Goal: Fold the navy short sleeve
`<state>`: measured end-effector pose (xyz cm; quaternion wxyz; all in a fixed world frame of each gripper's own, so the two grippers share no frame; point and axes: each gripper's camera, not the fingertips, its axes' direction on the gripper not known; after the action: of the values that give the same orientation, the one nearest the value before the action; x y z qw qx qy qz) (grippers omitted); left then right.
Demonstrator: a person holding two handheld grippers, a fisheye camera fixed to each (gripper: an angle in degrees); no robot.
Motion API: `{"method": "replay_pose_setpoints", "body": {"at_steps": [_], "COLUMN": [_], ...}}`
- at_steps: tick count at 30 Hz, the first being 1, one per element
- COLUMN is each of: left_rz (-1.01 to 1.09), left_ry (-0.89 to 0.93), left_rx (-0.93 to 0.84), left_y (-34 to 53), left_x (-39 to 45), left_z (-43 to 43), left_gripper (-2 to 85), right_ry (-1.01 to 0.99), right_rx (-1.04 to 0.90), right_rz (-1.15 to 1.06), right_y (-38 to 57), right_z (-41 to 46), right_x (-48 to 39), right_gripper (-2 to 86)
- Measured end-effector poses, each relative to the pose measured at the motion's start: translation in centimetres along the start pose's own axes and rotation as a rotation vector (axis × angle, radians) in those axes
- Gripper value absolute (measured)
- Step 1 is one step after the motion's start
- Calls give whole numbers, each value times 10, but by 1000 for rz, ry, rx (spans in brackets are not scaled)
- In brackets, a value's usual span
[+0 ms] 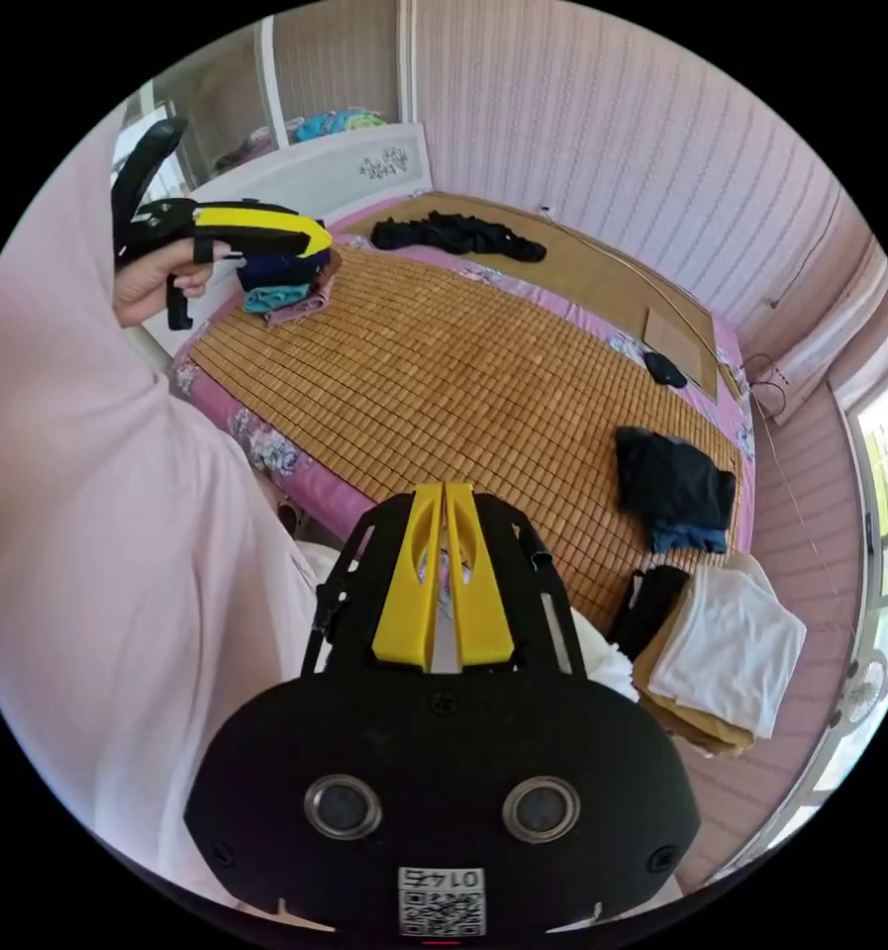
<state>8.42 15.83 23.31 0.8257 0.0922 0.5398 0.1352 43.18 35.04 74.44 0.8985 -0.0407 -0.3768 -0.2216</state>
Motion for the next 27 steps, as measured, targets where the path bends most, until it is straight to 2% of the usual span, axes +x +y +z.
{"method": "replay_pose_setpoints", "body": {"at_steps": [4,6,10,15,19,27], "left_rz": [-160,-268,-393,-591,-632,-842], "left_ry": [-113,-203,-340,-249,-183,-56], "left_rx": [28,-55,-161,-152,-200,-106], "left_y": [27,59,119,223,252,266], "left_x": [-74,-140,-253,-440,-548,-786], "left_z": [-56,-80,-99,-121,-122,-78], "left_gripper": [-6,6,34,57,69,82], "right_ry": [-149,-195,-230,-288,-448,-373], "right_rx": [94,115,94,9,-69,-177], "right_rz": [-120,-260,-389,-406,-431,-485], "right_y": [-38,-70,-146,-247,-297,-412], "right_z": [24,62,134,255,326,465], "right_x": [-40,-79,-156,-290,-360,-438], "right_gripper": [-4,17,94,109,88,103]}}
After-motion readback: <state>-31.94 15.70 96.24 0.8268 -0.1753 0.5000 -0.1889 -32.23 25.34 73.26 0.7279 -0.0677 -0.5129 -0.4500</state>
